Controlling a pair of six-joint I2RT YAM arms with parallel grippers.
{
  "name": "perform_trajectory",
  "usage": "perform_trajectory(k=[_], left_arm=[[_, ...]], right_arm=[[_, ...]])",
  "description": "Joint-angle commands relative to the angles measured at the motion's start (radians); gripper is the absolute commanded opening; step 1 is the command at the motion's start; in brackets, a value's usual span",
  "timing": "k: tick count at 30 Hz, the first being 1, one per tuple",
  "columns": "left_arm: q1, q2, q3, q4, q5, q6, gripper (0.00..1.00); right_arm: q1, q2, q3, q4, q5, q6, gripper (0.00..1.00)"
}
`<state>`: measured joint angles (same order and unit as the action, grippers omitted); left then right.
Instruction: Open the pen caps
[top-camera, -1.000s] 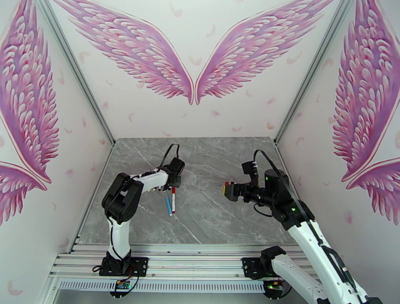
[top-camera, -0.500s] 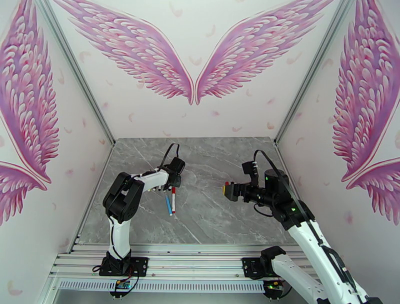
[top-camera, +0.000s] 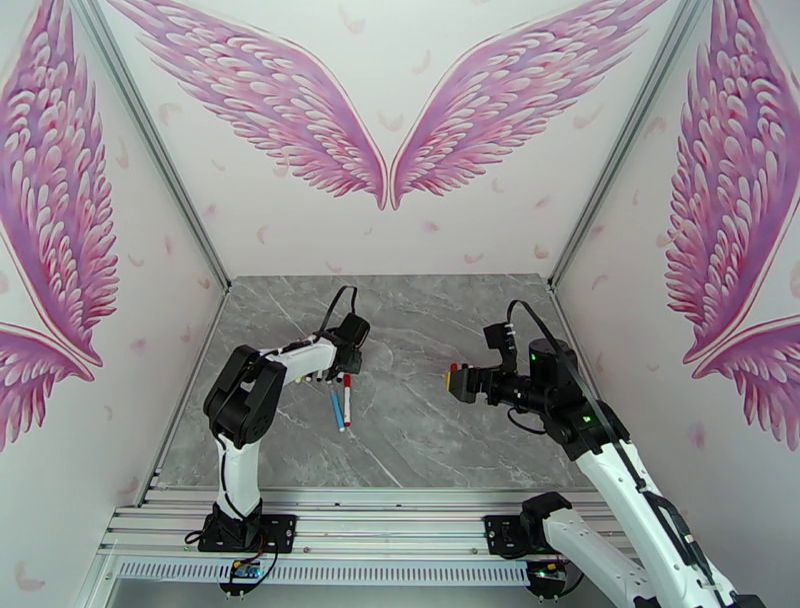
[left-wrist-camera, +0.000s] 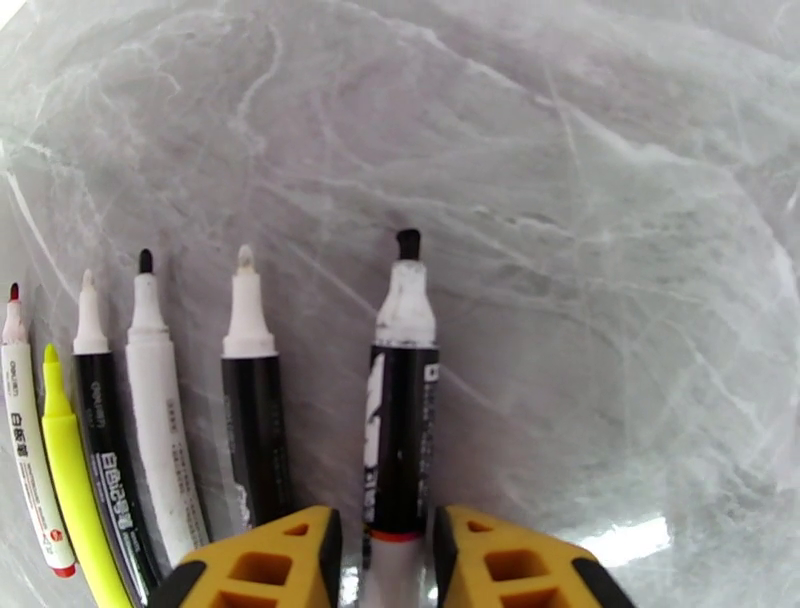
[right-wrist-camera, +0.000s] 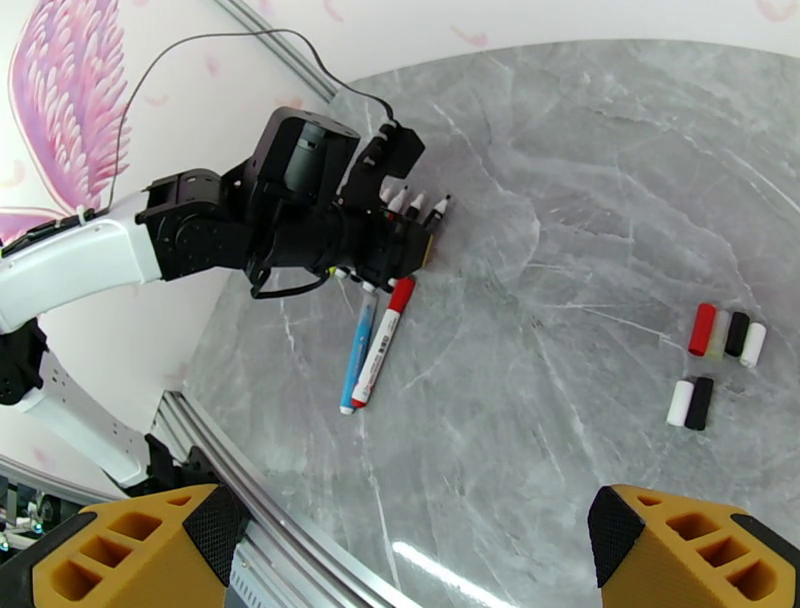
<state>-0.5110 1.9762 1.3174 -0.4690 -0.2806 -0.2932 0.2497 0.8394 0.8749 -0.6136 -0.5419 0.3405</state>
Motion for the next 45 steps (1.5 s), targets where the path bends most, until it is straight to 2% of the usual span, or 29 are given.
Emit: perform_trajectory(k=[1, 12, 22, 29, 32, 41, 45], left_arm=[[0.001, -0.139, -0.044, -0.011, 0.026, -0.053, 0.36], [-0.01, -0.47, -0.312, -0.06, 0.108, -0.277, 0.4], [-0.073, -0.697, -0.529, -0.045, 0.123, -0.437, 0.42], [-0.133, -0.708, -0.541, -0.064, 0.064, -0.504, 0.43], [-0.141, -0.703, -0.562, -0.026, 0.06, -0.536, 0.43], [-0.175, -0.579, -0.541, -0.009, 0.071, -0.583, 0.44], [-0.176, -0.53, -0.511, -0.028, 0.05, -0.582, 0.45]], right_arm=[[0.007, -0.003, 0.014, -0.018, 0.007, -0.009, 0.99], [0.007, 0.014, 0.041, -0.041, 0.013, 0.01, 0.99], [0.007, 0.012, 0.013, 0.017, 0.044, 0.055, 0.99], [0.004, 0.051, 0.014, 0.095, 0.039, 0.113, 0.99], [0.004, 0.06, 0.012, 0.119, 0.078, 0.137, 0.99], [0.005, 0.048, 0.003, 0.07, 0.131, 0.087, 0.99], [0.006, 0.044, -0.015, 0.076, 0.087, 0.075, 0.99]])
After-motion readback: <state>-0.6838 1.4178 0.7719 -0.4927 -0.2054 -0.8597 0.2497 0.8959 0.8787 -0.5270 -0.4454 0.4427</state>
